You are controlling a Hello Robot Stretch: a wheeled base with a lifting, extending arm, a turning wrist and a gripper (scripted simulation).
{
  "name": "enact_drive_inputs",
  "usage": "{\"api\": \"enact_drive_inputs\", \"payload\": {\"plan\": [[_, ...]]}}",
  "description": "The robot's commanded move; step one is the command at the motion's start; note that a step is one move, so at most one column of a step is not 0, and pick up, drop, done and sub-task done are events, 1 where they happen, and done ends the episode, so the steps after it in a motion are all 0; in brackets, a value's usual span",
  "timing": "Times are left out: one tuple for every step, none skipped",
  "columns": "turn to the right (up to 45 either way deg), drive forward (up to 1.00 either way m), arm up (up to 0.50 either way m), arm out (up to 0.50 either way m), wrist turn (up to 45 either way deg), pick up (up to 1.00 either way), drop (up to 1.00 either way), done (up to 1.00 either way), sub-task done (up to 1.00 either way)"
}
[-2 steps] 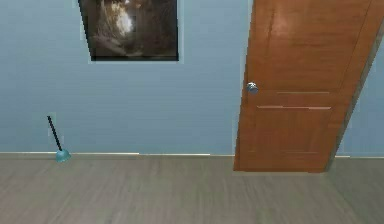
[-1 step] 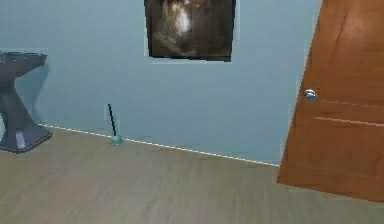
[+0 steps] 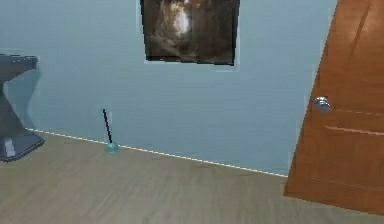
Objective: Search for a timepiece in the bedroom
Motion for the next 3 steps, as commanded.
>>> {"api": "enact_drive_inputs", "payload": {"plan": [[45.0,0.00,0.00,0.00,0.0,0.00,0.00,0.00,0.00],[39.0,0.00,0.00,0.00,0.0,0.00,0.00,0.00,0.00],[0.0,0.80,0.00,0.00,0.0,0.00,0.00,0.00,0.00]]}}
